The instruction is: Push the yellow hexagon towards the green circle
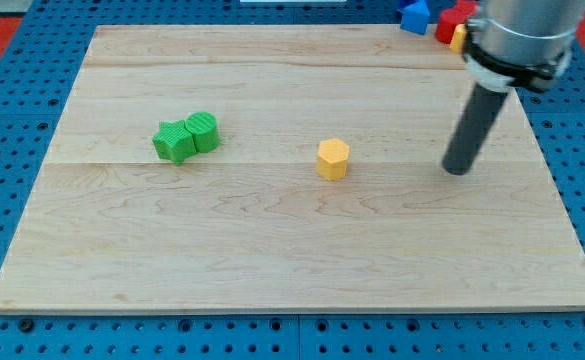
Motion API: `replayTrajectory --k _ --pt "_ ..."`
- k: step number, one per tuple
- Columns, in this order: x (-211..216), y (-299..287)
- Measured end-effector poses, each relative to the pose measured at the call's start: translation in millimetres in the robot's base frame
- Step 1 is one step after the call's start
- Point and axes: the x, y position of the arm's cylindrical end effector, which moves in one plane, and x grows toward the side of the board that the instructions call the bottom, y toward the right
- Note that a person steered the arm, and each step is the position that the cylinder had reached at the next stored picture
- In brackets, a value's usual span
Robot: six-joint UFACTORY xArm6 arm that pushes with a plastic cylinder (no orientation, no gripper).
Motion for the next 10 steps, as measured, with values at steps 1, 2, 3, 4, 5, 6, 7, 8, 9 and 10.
replayTrajectory --k 1,2,3,4,5,6,7,8,9,10 --pt "-9 -34" --pt "32 -51" --pt "56 -89" --pt "17 -98" --pt "-13 -101" --pt "-1 -137" --pt "22 -184" --pt "10 -208" --pt "-30 -209" --pt "-49 -225"
